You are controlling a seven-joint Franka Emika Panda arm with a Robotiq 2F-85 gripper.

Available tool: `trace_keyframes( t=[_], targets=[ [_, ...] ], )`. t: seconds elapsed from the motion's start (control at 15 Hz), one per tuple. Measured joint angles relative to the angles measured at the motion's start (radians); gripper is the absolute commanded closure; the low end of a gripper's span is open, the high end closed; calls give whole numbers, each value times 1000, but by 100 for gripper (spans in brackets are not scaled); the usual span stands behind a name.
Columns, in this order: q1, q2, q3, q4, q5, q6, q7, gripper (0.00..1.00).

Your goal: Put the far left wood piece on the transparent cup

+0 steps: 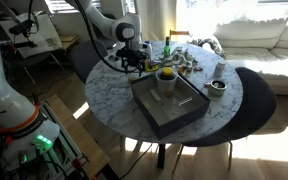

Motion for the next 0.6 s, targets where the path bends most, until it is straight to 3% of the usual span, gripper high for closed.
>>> trace_keyframes(
  t=[0.6],
  targets=[
    [2, 136, 26, 138, 6, -62, 37, 0]
  ],
)
